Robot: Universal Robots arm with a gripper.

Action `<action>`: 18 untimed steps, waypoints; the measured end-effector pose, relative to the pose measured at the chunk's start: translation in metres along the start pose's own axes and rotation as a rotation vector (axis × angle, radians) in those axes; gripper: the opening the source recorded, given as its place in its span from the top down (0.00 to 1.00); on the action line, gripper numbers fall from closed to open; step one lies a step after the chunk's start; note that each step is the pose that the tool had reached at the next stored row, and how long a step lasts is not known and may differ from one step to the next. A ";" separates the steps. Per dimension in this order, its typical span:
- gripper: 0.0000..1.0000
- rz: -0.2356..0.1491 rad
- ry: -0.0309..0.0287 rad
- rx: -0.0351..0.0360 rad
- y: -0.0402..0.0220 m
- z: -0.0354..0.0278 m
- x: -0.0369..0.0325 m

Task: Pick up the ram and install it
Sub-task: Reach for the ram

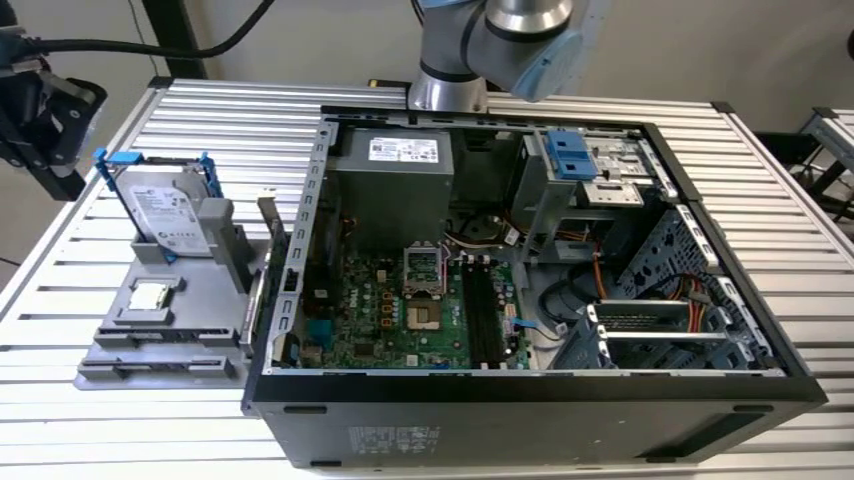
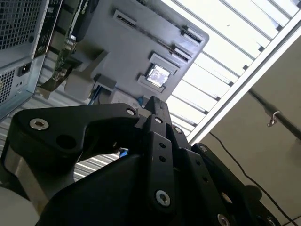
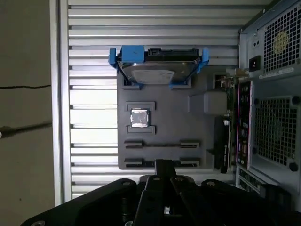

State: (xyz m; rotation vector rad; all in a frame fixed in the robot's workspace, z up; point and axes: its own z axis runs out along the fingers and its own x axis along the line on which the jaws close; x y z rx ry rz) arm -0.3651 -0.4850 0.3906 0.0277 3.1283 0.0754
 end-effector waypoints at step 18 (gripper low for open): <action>1.00 0.000 0.0002 0.0000 -0.0245 -0.0005 -0.0009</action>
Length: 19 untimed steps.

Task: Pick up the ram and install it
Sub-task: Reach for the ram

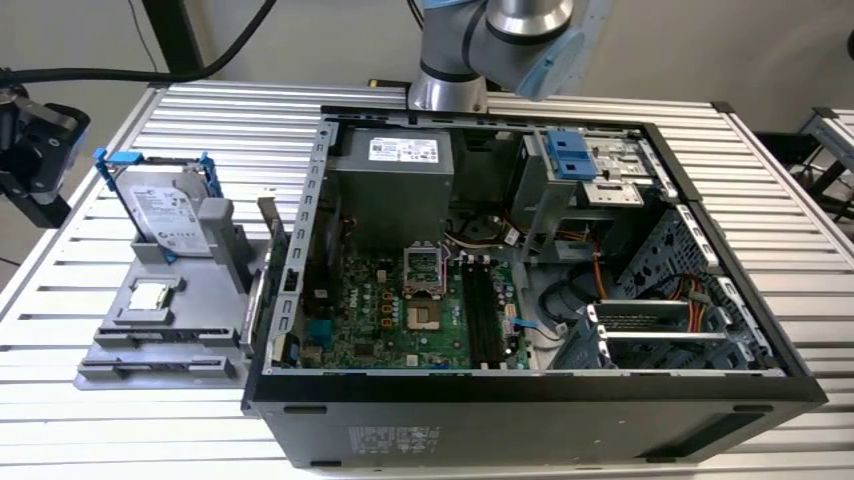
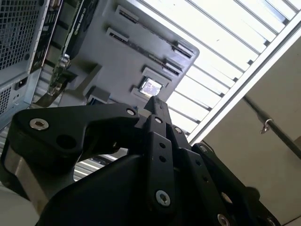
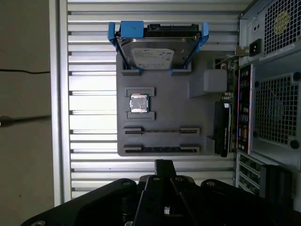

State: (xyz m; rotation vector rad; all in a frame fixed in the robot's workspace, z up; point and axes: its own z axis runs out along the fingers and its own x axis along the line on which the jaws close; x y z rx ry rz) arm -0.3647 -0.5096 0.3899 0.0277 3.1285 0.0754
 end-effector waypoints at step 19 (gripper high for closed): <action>1.00 -0.053 -0.0044 -0.0008 0.0000 0.0000 0.0002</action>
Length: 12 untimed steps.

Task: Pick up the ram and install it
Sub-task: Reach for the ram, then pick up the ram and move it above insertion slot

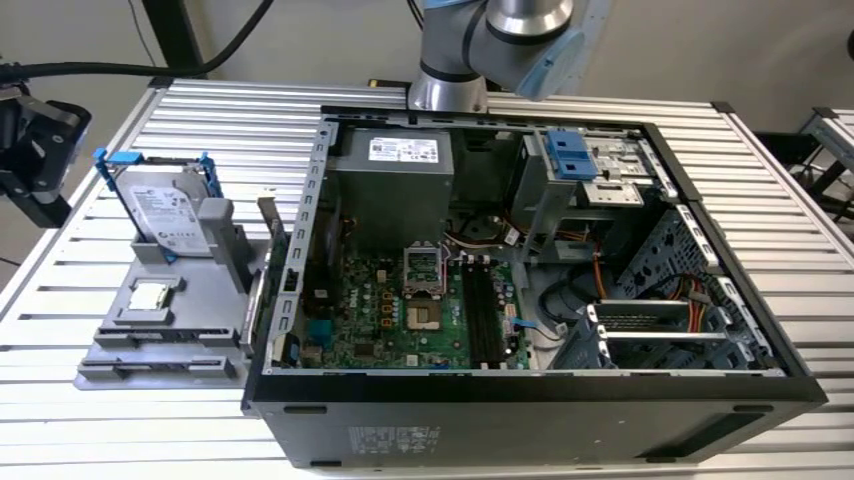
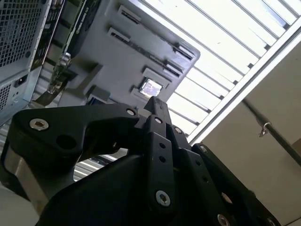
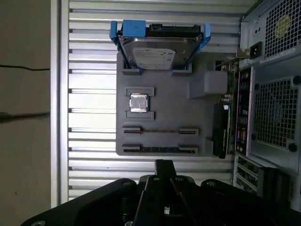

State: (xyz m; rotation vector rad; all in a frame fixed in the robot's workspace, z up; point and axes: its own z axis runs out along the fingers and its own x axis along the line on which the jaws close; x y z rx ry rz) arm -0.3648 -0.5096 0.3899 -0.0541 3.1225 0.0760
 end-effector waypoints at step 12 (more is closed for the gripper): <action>1.00 -0.197 0.0095 -0.0036 0.0000 0.0000 0.0000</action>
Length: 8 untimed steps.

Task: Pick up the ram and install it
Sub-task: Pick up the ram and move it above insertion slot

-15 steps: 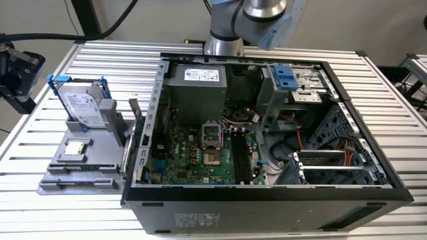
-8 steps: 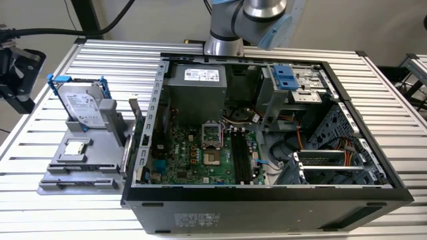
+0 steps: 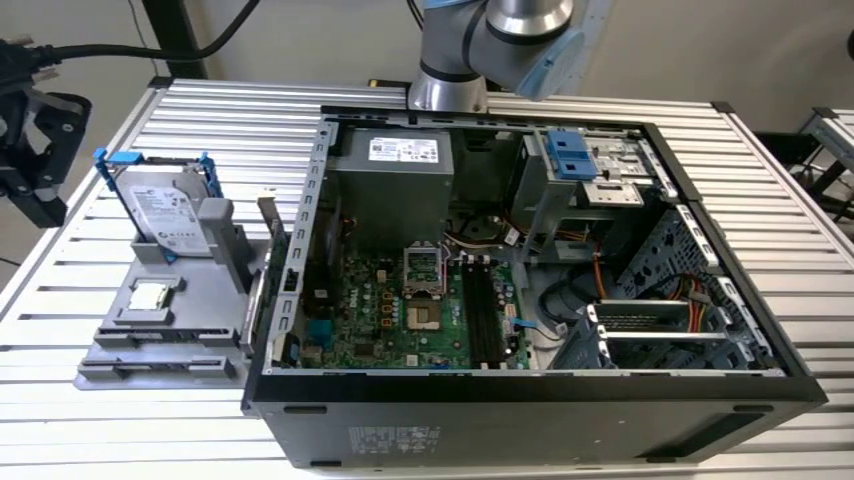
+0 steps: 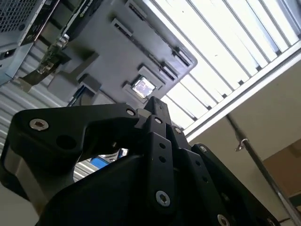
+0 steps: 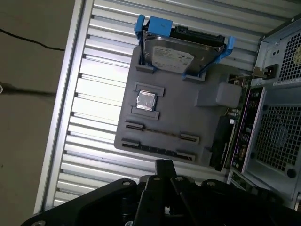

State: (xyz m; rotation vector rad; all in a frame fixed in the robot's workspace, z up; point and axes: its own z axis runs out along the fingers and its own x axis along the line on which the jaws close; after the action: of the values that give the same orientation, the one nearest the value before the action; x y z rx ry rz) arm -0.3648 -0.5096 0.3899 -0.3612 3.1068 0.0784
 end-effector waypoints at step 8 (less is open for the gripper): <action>1.00 -0.146 0.0070 -0.0027 0.0000 0.0000 0.0000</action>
State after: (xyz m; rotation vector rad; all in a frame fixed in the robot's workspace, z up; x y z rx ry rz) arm -0.3648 -0.5096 0.3899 -0.5874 3.0758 0.0797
